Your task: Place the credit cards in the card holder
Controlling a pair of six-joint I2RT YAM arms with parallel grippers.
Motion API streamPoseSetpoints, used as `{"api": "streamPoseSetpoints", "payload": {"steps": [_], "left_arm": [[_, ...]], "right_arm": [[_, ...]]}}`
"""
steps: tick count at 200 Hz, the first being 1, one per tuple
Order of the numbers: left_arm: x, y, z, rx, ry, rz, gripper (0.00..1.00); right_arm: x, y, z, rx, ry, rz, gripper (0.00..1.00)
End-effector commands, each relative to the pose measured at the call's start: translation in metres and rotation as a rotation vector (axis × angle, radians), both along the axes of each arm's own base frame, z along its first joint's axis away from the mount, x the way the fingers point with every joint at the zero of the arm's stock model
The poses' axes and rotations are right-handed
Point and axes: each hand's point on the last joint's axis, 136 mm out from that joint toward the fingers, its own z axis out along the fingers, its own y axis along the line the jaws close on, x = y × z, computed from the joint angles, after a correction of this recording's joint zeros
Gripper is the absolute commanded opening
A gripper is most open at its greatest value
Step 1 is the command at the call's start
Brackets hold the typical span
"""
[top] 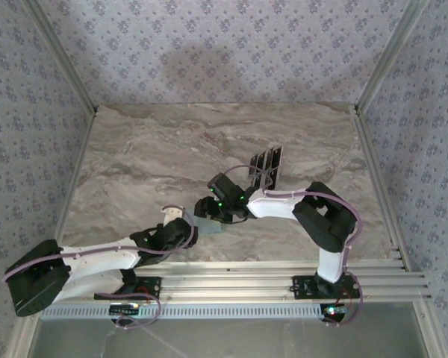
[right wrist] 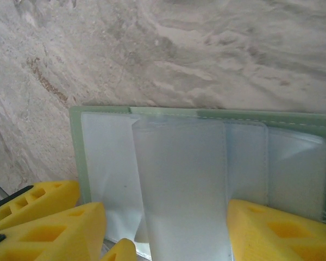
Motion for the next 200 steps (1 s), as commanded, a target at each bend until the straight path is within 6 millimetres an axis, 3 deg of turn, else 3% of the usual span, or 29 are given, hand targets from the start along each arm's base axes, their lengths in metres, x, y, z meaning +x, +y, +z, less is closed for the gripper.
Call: {"api": "streamPoseSetpoints", "payload": {"steps": [1, 69, 74, 92, 171, 200], "left_arm": [[-0.001, 0.009, 0.003, 0.002, -0.011, 0.017, 0.77], [-0.009, 0.041, 0.031, -0.106, -0.087, 0.107, 0.76], [-0.010, 0.043, 0.033, -0.115, -0.089, 0.114, 0.76], [-0.012, 0.049, 0.035, -0.148, -0.094, 0.136, 0.76], [-0.013, 0.052, 0.046, -0.190, -0.113, 0.154, 0.75], [-0.013, 0.052, 0.049, -0.198, -0.121, 0.151, 0.75]], "right_arm": [[-0.002, 0.007, -0.002, -0.020, 0.012, 0.027, 0.62], [-0.006, 0.030, 0.003, -0.019, 0.015, 0.061, 0.62], [-0.001, 0.040, 0.014, 0.003, -0.002, 0.063, 0.62], [-0.004, 0.050, 0.015, 0.002, -0.001, 0.082, 0.62], [-0.015, 0.090, 0.004, -0.007, 0.025, 0.147, 0.62], [-0.013, 0.107, 0.008, 0.023, 0.021, 0.169, 0.62]]}}
